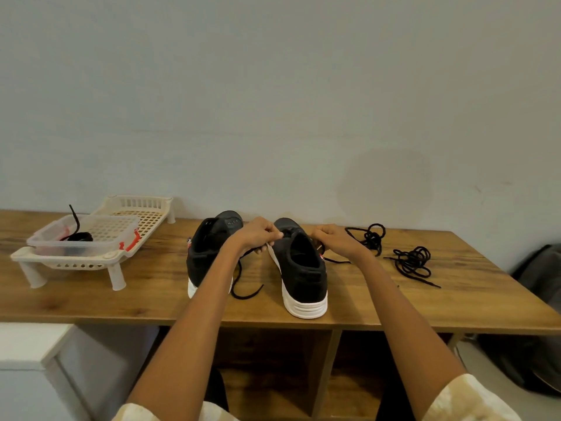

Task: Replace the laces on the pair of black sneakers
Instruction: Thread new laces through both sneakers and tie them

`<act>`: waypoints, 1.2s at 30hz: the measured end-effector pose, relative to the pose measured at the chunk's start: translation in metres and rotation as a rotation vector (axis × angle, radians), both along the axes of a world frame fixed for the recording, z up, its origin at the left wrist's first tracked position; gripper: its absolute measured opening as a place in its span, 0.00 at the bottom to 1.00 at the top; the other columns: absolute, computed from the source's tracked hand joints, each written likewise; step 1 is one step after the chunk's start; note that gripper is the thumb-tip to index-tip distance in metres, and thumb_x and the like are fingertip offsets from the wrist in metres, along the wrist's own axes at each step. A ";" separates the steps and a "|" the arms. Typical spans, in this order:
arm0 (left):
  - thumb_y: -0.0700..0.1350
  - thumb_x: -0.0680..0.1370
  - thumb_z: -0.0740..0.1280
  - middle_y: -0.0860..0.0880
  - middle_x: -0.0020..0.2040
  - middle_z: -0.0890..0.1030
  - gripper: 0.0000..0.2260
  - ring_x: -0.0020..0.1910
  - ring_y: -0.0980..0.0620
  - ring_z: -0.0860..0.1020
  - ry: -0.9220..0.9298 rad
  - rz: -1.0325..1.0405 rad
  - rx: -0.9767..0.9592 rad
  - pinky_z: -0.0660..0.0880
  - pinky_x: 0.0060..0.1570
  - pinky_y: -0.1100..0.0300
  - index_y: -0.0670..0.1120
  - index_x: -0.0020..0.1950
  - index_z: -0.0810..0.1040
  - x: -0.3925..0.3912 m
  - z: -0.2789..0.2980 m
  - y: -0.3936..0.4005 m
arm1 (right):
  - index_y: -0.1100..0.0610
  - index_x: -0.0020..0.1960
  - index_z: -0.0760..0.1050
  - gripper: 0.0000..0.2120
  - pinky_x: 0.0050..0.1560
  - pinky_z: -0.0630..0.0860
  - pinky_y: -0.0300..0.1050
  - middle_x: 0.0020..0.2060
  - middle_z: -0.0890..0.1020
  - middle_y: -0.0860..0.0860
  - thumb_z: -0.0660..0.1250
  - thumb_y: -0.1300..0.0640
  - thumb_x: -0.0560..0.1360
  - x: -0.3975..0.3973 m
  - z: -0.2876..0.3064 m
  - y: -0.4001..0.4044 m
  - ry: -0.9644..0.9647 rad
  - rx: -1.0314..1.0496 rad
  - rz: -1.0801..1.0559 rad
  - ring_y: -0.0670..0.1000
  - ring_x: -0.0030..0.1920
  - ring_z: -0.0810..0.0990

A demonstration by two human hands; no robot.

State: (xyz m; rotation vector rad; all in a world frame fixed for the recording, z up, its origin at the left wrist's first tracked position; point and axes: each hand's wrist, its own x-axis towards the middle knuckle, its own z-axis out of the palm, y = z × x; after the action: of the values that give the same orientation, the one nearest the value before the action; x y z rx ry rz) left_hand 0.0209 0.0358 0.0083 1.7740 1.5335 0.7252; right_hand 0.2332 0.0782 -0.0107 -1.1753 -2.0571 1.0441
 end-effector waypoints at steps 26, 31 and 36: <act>0.48 0.78 0.66 0.50 0.26 0.61 0.07 0.24 0.54 0.57 -0.436 0.047 0.234 0.54 0.24 0.62 0.47 0.47 0.82 0.042 0.046 0.018 | 0.53 0.61 0.77 0.13 0.56 0.73 0.43 0.48 0.82 0.46 0.59 0.62 0.80 -0.049 0.094 0.015 0.594 0.104 -0.094 0.46 0.53 0.77; 0.47 0.80 0.63 0.51 0.28 0.61 0.07 0.20 0.59 0.57 -0.680 0.253 0.220 0.54 0.20 0.66 0.45 0.49 0.79 0.042 0.043 0.034 | 0.58 0.61 0.70 0.13 0.43 0.75 0.42 0.55 0.77 0.55 0.62 0.56 0.79 -0.050 0.068 0.029 0.299 -0.052 -0.293 0.48 0.43 0.77; 0.49 0.80 0.63 0.51 0.28 0.63 0.11 0.19 0.59 0.57 -0.779 0.309 0.184 0.54 0.18 0.67 0.45 0.51 0.82 0.041 0.046 0.037 | 0.61 0.50 0.76 0.19 0.35 0.75 0.40 0.37 0.76 0.52 0.57 0.46 0.81 -0.029 0.062 0.018 0.148 -0.144 -0.234 0.49 0.32 0.73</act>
State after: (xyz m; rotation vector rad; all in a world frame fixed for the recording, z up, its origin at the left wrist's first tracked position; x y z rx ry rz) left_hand 0.0615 0.0723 0.0538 1.1388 1.2116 1.5323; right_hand 0.2045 0.0966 0.0515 -1.3315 -1.7086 1.1410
